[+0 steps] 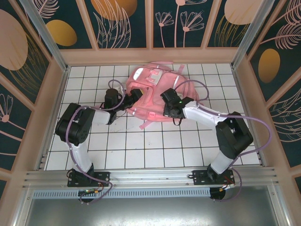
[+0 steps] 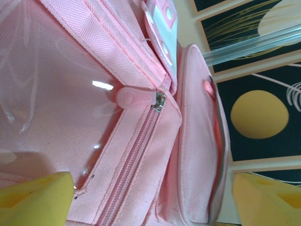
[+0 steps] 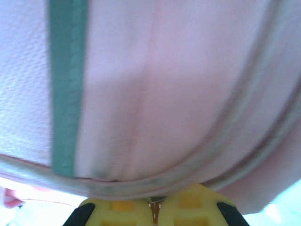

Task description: Pack books, pencil case, and school supplies into a backpack

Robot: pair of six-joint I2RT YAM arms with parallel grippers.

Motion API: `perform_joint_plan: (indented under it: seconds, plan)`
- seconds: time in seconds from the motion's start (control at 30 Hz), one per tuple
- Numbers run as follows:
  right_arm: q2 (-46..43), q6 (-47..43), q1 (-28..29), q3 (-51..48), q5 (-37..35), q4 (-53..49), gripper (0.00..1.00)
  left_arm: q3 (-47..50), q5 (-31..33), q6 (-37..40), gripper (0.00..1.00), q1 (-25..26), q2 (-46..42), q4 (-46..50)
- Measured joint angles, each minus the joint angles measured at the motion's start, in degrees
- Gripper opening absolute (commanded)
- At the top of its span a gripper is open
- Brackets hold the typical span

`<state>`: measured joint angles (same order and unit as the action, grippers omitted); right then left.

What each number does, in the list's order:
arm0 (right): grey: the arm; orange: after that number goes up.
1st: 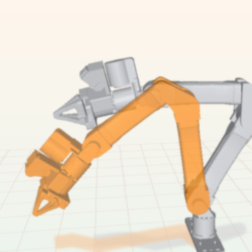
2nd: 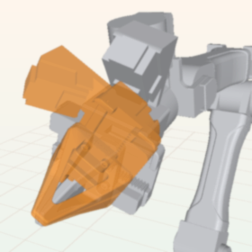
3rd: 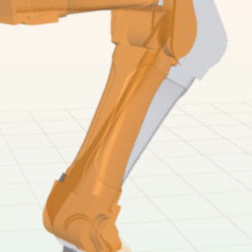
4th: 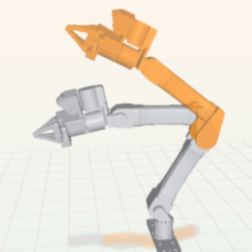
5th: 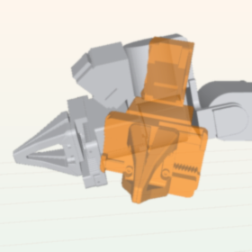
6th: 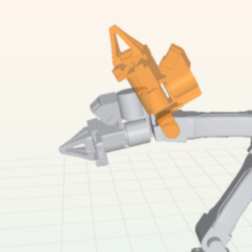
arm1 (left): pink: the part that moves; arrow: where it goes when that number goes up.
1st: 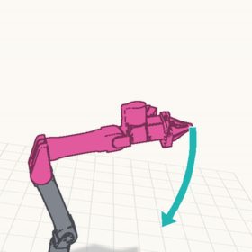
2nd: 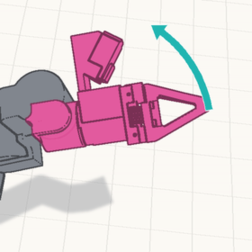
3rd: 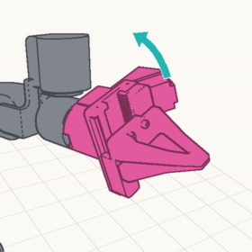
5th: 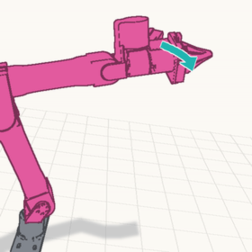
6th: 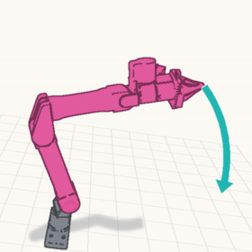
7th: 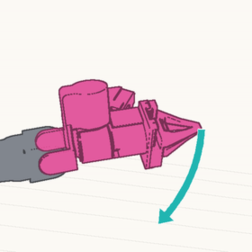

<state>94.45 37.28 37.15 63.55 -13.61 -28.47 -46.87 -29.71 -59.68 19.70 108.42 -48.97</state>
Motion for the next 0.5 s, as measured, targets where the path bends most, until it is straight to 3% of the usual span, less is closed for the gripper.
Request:
perform_joint_plan:
  seconds: [0.33, 0.5]
  plan:
    - [-0.5, -13.0, -7.8, 0.9, 3.6, -0.7, 0.0, -6.5, 1.0, 4.2, 0.88, -4.6, 1.9, 6.1]
    - [-0.4, -16.0, -7.2, 1.7, 13.3, -1.7, 0.0, -15.1, 3.1, 6.2, 0.87, -6.3, 7.1, 10.1]
